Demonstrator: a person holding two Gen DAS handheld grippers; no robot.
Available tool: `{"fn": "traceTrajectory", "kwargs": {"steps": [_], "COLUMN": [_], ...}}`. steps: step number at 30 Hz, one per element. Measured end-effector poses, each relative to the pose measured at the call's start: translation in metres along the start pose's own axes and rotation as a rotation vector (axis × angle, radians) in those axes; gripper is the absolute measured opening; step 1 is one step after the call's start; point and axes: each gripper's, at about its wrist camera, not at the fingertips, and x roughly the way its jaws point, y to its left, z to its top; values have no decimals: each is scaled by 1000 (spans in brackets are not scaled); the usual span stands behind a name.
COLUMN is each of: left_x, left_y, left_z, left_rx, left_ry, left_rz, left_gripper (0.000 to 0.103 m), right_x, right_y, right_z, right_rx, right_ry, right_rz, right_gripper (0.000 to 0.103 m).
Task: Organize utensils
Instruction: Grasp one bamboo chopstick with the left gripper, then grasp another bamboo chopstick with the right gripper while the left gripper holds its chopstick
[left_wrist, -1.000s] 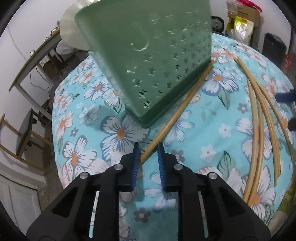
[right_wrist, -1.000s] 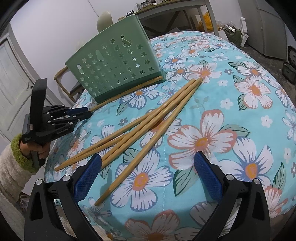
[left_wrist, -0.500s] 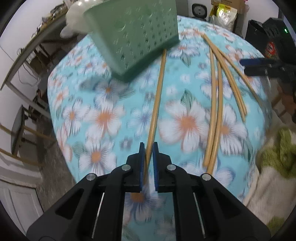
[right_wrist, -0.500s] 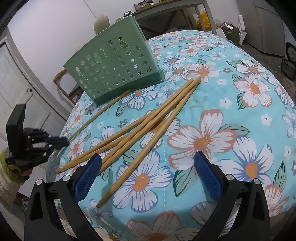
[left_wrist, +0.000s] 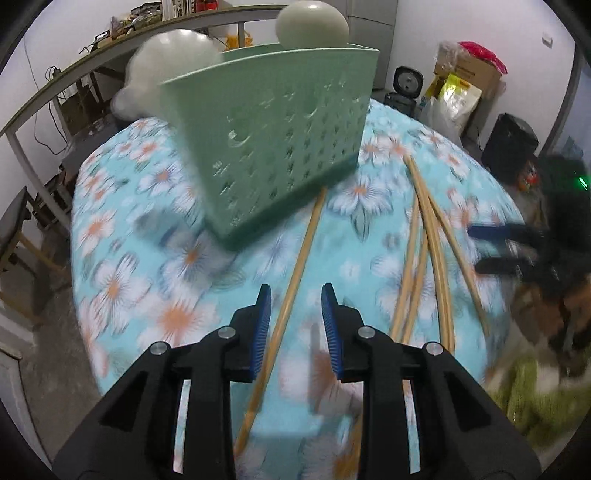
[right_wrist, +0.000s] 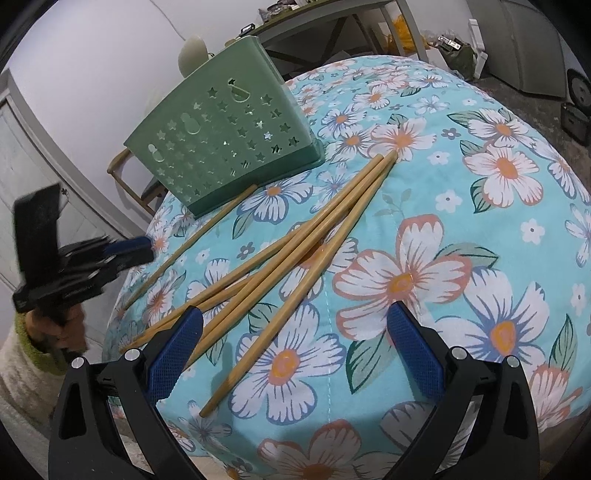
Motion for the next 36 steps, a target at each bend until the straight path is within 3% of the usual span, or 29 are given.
{"fn": "traceTrajectory", "kwargs": {"steps": [3,10,14,18,25,31,36], "left_x": [26,75,82,87,81,64,52], "left_y": [-4,-28,-29,-31,-38,-26,-18], "left_z": [22,45,49,53,50,32,20], "left_rx": [-10,94,93,82,90,65,47], "left_ry": [-7,51,49,49,53,61,63], "left_rz": [7,89,109,107,121,128,146], "left_gripper": [27,26,25,12,6,6,6], "right_x": [0,-1,-3,-4,-7,-10,-15], "right_y": [0,-4,-7,-7,-13,-22,-31], "right_z": [0,0,-1,-2,0,5,10], "right_rx": [3,10,13,10,48,107,156], "right_ry": [1,-2,-7,-8,-4,7,1], "right_rz": [3,23,34,38,65,87,119], "right_gripper": [98,98,98,97,96,88,69]}}
